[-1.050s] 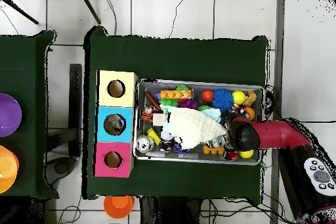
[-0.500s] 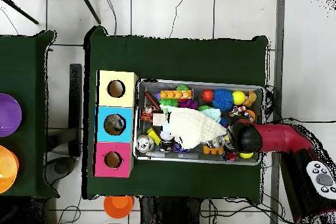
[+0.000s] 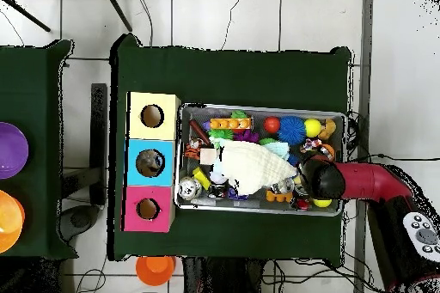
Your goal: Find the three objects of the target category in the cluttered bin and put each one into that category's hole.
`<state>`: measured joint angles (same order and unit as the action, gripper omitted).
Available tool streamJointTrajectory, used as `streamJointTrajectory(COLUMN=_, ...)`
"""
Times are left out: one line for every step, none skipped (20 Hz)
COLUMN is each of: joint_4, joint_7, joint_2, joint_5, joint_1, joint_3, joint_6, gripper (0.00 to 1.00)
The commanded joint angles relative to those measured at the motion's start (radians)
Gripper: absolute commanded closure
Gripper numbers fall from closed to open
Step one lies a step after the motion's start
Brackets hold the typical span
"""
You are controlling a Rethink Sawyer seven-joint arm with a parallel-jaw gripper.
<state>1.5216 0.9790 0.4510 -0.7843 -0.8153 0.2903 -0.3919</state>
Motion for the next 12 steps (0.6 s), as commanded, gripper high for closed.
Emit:
streamJointTrajectory(joint_4=-0.01, joint_7=0.168, joint_2=-0.045, joint_5=0.009, joint_1=-0.037, joint_3=-0.068, joint_6=0.023, gripper=0.0)
streamJointTrajectory(joint_4=-0.008, joint_7=0.167, joint_2=-0.043, joint_5=0.013, joint_1=-0.039, joint_3=-0.067, joint_6=0.023, gripper=0.0)
streamJointTrajectory(joint_4=-0.004, joint_7=0.165, joint_2=-0.043, joint_5=0.02, joint_1=-0.046, joint_3=-0.06, joint_6=0.025, gripper=0.0)
streamJointTrajectory(joint_4=-0.003, joint_7=0.162, joint_2=-0.044, joint_5=0.023, joint_1=-0.051, joint_3=-0.057, joint_6=0.027, gripper=0.0)
streamJointTrajectory(joint_4=-0.01, joint_7=0.151, joint_2=-0.05, joint_5=0.03, joint_1=-0.056, joint_3=-0.046, joint_6=0.02, gripper=0.0)
streamJointTrajectory(joint_4=-0.016, joint_7=0.148, joint_2=-0.051, joint_5=0.033, joint_1=-0.053, joint_3=-0.045, joint_6=0.015, gripper=0.0)
streamJointTrajectory(joint_4=-0.021, joint_7=0.144, joint_2=-0.052, joint_5=0.037, joint_1=-0.05, joint_3=-0.043, joint_6=0.009, gripper=0.0)
streamJointTrajectory(joint_4=-0.019, joint_7=0.142, joint_2=-0.051, joint_5=0.04, joint_1=-0.048, joint_3=-0.041, joint_6=0.009, gripper=0.0)
streamJointTrajectory(joint_4=-0.034, joint_7=0.152, joint_2=-0.058, joint_5=0.037, joint_1=-0.027, joint_3=-0.056, joint_6=0.001, gripper=0.0)
streamJointTrajectory(joint_4=-0.037, joint_7=0.155, joint_2=-0.06, joint_5=0.038, joint_1=-0.021, joint_3=-0.06, joint_6=0.002, gripper=0.0)
streamJointTrajectory(joint_4=-0.051, joint_7=0.158, joint_2=-0.069, joint_5=0.038, joint_1=-0.009, joint_3=-0.067, joint_6=-0.005, gripper=0.0)
streamJointTrajectory(joint_4=-0.06, joint_7=0.156, joint_2=-0.073, joint_5=0.041, joint_1=-0.006, joint_3=-0.067, joint_6=-0.01, gripper=0.0)
